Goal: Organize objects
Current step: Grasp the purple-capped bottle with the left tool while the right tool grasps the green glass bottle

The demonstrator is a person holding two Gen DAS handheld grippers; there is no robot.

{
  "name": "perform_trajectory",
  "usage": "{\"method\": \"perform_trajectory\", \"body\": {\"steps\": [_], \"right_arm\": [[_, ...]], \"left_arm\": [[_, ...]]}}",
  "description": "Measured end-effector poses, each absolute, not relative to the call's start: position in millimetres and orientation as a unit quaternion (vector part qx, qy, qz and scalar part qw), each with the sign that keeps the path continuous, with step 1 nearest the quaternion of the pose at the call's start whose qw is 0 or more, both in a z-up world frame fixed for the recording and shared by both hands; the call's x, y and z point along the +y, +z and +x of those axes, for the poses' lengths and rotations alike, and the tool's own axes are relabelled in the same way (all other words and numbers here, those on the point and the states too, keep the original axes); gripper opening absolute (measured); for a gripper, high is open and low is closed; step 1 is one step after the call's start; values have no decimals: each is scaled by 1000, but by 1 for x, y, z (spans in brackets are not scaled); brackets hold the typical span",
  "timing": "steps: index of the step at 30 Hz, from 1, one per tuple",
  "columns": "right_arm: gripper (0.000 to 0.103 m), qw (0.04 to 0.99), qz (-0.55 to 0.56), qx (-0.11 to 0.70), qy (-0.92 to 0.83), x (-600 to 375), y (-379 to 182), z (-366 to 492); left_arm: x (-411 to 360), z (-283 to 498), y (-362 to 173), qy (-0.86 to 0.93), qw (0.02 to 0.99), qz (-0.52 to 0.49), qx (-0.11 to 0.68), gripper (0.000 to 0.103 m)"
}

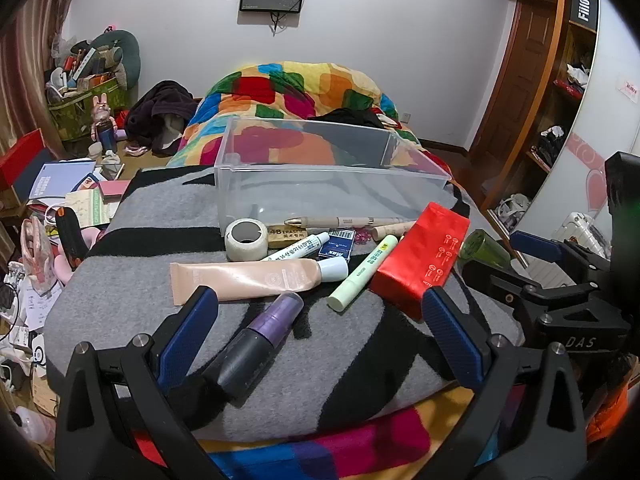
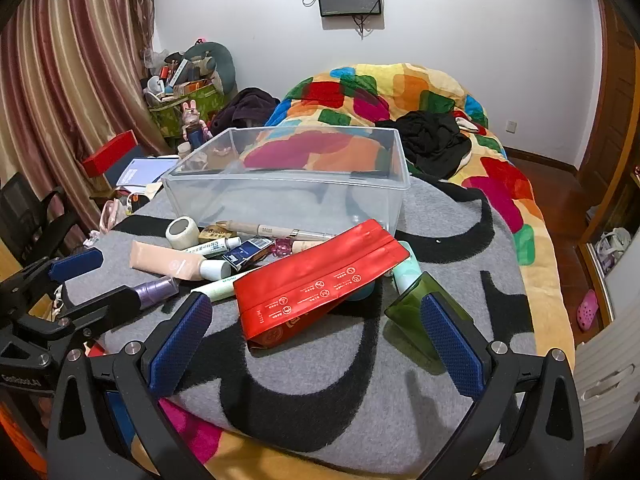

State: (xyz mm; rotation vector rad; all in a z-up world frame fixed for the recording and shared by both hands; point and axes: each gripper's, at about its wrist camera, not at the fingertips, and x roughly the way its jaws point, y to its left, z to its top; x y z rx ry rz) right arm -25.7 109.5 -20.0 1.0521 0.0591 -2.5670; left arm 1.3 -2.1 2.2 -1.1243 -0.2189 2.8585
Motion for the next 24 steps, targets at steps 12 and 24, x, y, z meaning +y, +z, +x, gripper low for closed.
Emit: {"method": "perform_trajectory", "body": {"steps": [12,24], "right_arm": [[103,166,367,20,-915,129,-23,-32],[91,106,380,13,-919,176,-39,-50]], "left_arm": [[-28,6,-4,924,8,-374,-76,90],[-48,1,-44,901,5,-424,-97,72]]}}
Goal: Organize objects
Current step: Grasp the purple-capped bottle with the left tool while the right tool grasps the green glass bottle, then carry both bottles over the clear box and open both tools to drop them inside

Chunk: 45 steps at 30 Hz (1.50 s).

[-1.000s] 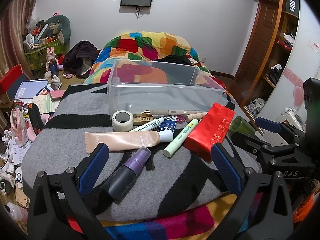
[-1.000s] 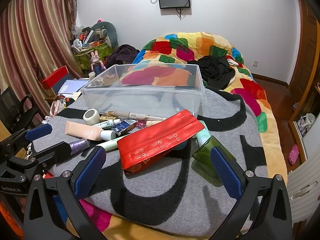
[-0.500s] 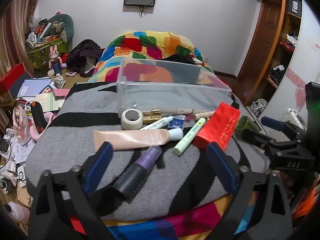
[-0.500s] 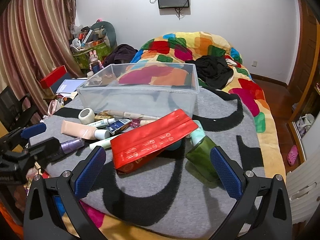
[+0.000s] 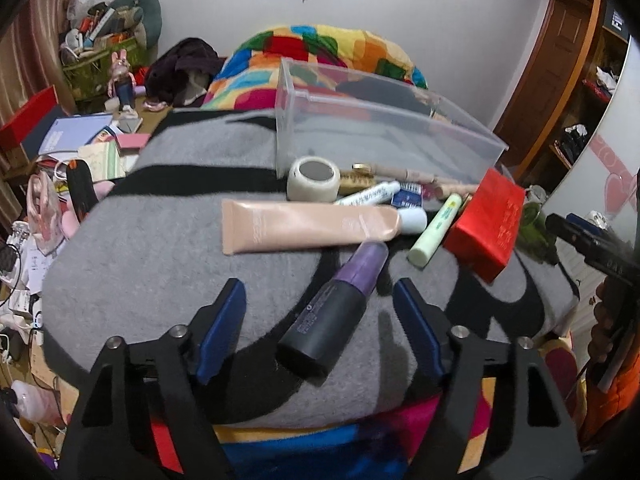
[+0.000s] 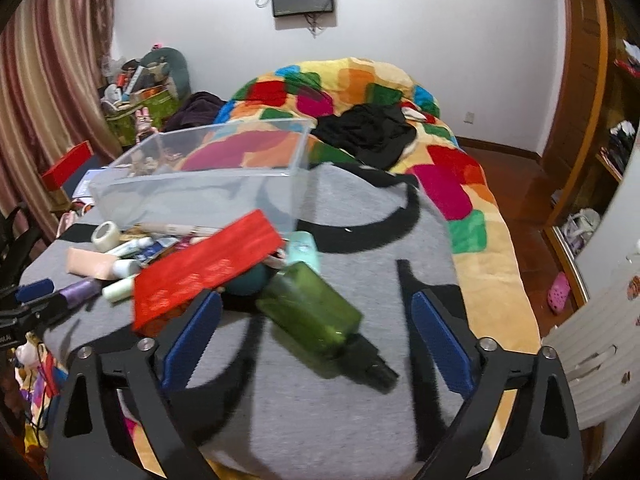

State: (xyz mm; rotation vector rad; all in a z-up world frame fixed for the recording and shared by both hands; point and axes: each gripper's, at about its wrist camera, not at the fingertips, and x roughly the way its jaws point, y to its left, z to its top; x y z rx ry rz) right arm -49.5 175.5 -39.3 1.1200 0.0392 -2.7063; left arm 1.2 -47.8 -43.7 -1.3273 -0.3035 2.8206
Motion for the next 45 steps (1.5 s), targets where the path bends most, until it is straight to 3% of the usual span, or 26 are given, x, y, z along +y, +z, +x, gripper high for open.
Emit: {"method": "perform_trajectory", "body": {"steps": [3,6,11,14,26,45], "right_arm": [[82,105,393,9,-913,180,-47,-59],[76,117,403,6,-907,179,-54,-65],[53,135,422,17,-896,170,-64,-67],[47,140,424,18,-895,169,-67,-65],[41,158,386,-17,-909,169,-33,-54],[39,207,311,-6,-928,120,26,-90]], "left_arm": [[-44,0,-46,906,4,-414,-89,68],[-40,0,-47,908,14,-411,-84,50],[-39,4,-46,908,23,-409,-88,26],[-42,8,-44,908,21,-406,-96,25],[-46,10,-2,928,25,-360,-94,25],[-60,-55,58,949,36,-294,-105,25]]}}
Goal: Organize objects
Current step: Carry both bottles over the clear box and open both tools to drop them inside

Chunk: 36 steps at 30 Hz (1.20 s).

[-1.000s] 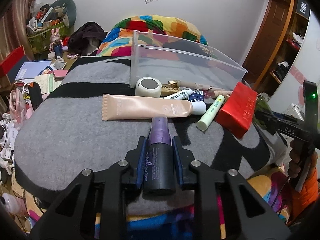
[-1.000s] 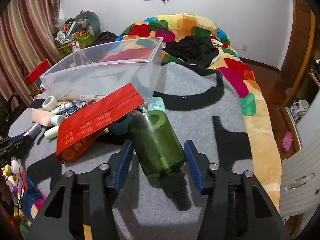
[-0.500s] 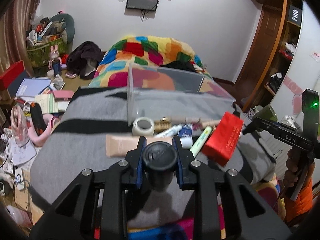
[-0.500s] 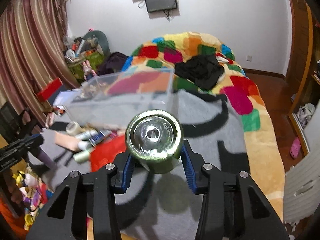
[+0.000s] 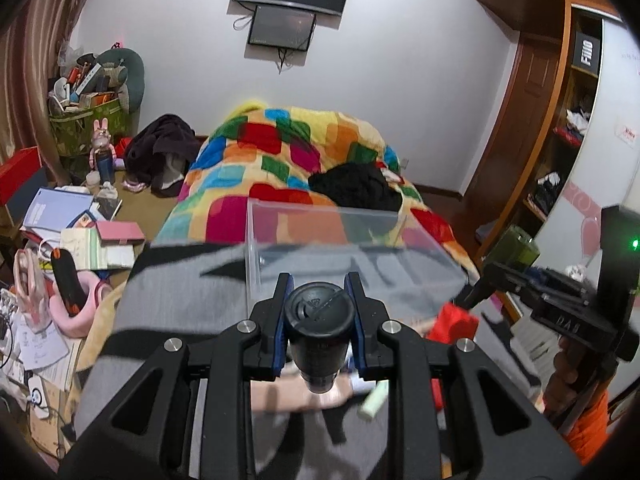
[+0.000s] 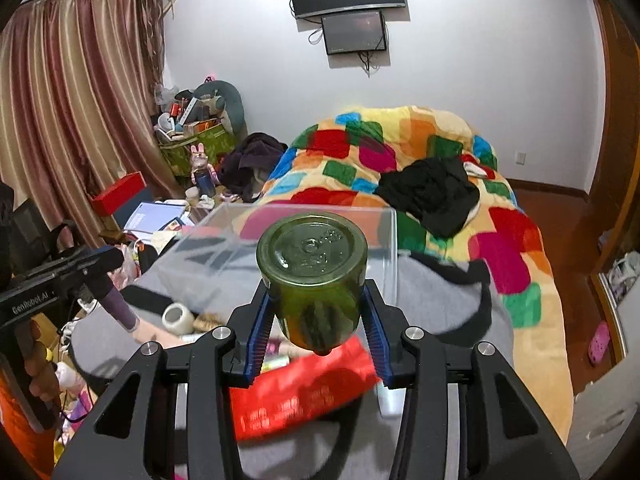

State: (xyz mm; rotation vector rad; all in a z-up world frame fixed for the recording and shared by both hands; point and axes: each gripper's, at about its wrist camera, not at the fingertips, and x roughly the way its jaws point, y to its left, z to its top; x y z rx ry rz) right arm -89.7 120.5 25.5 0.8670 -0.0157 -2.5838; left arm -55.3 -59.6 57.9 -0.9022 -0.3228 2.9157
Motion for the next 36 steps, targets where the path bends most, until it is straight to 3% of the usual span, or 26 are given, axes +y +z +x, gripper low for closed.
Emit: {"method": "perform_trajectory", "body": {"steps": [14,30,33,36], "right_arm": [[39,169,342,23,-924,91,12,-155],[39,194,371,98,-903,44,-11,-157],[40,200,372,94,-901,43,-10,-155],[48,207,373,83,-901,47,-6,-152]], "left_arm": [[-74,-119,60,954,-11,-275,-116,25],[-45,-162,12,924,6,-372,-92,26],[-41,-159,13,924,10,-374,-83,32],[-39,-153,18,928,10,-366,-76,46]]}}
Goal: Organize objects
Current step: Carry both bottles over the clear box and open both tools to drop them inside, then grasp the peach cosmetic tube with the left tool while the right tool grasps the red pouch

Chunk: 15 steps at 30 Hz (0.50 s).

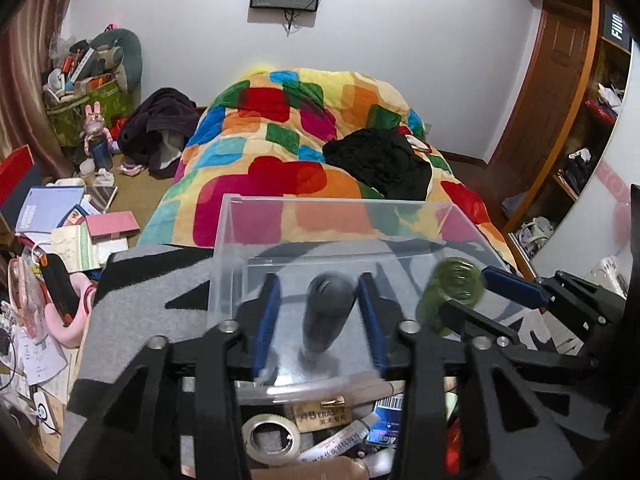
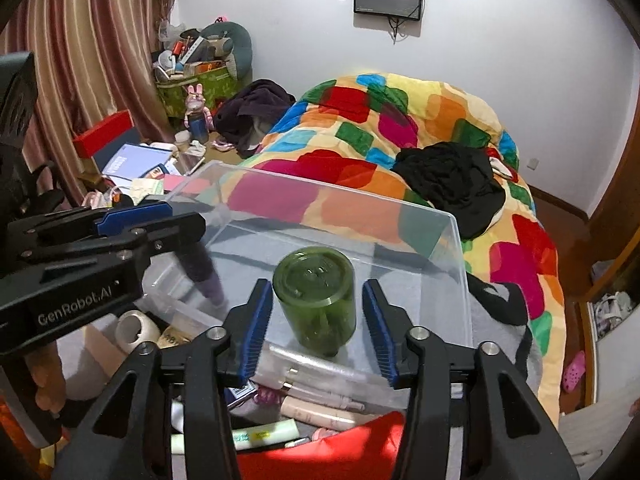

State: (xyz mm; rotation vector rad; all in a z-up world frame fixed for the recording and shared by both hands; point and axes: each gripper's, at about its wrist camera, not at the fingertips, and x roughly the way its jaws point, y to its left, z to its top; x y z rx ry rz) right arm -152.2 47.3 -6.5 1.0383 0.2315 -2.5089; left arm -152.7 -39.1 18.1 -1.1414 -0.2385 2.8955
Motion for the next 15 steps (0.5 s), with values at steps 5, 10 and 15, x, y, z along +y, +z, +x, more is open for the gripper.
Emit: {"method": "perform_trajectory", "body": {"steps": [5,10,15], "right_arm": [[62,210,360,68,-906,59,3,-140],[73,205,352,59,-911,73,11,-126],[75,196,347,44,-916,93,15,-112]], "left_arm": [[-36,-137,30,934,12,-352,-63,58],[-38,-119,39,937,17,-343,-64,74],[-45,-96,41,938,14,-338,-70,84]]}}
